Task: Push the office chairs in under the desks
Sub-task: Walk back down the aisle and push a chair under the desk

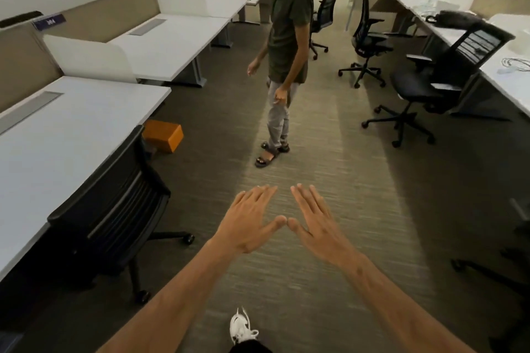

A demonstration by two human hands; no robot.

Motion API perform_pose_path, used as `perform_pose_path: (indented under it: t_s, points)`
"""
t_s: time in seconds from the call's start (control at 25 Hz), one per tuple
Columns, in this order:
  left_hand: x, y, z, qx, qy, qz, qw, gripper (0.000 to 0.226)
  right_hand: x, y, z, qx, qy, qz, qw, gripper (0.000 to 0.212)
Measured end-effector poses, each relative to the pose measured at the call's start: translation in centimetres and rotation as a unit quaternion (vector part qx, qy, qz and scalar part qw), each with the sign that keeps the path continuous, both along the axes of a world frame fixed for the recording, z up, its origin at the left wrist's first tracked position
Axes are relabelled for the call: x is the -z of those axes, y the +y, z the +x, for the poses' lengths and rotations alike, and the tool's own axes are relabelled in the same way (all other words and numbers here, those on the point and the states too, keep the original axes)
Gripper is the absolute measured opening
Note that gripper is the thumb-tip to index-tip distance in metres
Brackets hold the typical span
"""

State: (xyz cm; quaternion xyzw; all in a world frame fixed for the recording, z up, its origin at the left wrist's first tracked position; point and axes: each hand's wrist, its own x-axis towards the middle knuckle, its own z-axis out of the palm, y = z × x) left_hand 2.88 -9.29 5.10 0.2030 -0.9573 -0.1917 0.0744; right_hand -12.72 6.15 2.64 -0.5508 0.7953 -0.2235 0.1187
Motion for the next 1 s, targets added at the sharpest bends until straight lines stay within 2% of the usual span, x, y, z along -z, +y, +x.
perform_pose_path:
  t_s: [0.28,0.4,0.56,0.76,1.0]
  points:
    - [0.6,-13.3,-6.9,-0.006,0.012,-0.013,1.0,0.085,-0.4,-13.5,-7.4,-0.005,0.022,0.021,1.0,0.079]
    - [1.7,-18.3,-7.4,-0.051,0.001,0.014,0.999,0.086,0.1,-19.7,-9.4,-0.036,0.003,0.02,0.999,0.079]
    - [3.6,-24.2,-7.1,-0.146,-0.018,0.041,0.988,0.089,1.8,-29.3,-11.6,-0.132,0.004,0.038,0.991,0.08]
    - [2.4,-29.8,-4.8,-0.298,-0.026,0.043,0.953,0.085,1.6,-41.2,-12.0,-0.275,-0.003,0.039,0.961,0.074]
    - [2.4,-31.2,-1.5,-0.467,-0.008,0.03,0.884,0.08,1.8,-51.4,-9.7,-0.436,0.011,0.033,0.899,0.076]
